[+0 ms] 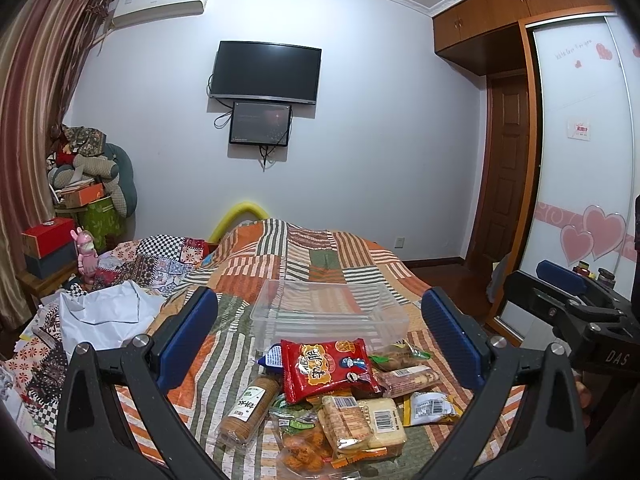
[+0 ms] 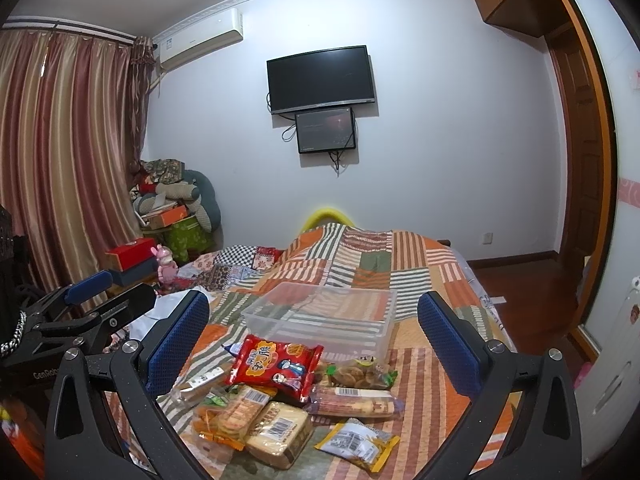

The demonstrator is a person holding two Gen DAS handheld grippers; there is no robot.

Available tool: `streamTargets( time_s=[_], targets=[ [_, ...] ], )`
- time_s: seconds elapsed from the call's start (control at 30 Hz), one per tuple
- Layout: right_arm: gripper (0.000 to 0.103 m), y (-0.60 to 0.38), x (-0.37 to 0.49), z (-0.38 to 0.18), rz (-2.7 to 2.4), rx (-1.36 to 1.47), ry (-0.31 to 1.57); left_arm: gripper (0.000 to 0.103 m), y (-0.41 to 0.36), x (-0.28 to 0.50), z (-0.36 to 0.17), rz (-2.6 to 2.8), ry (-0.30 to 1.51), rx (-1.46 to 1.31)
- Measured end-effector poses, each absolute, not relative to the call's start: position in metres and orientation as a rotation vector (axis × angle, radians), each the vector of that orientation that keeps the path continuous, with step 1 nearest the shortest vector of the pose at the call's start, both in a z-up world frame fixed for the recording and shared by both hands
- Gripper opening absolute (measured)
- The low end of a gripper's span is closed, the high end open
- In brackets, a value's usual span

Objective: Organize snacks

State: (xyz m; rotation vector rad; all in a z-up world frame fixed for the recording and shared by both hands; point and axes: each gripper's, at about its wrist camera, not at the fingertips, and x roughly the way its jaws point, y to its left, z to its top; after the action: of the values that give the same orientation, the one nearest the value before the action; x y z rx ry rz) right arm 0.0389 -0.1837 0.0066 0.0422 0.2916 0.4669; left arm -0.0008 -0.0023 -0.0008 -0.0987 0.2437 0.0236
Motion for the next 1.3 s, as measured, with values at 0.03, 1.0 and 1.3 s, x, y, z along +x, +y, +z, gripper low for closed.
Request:
streamTargets(
  time_s=[0.03,1.0,1.3],
  targets=[
    [0.103,-0.184,0.039,0.007,0.467,0.042,0.292,0.103,-0.003,-0.001,-0.001,0.025,0.243,-0.098],
    [0.103,-0.194,0.063,-0.019,0.43,0.053,0.402,0.103,0.016,0.012,-0.016,0.0,0.314,-0.098],
    [0.098,-0.204,0.08,-0.051,0.394,0.033,0.536,0.085,0.043,0.035,-0.057,0.043,0.485,-0.105]
  ],
)
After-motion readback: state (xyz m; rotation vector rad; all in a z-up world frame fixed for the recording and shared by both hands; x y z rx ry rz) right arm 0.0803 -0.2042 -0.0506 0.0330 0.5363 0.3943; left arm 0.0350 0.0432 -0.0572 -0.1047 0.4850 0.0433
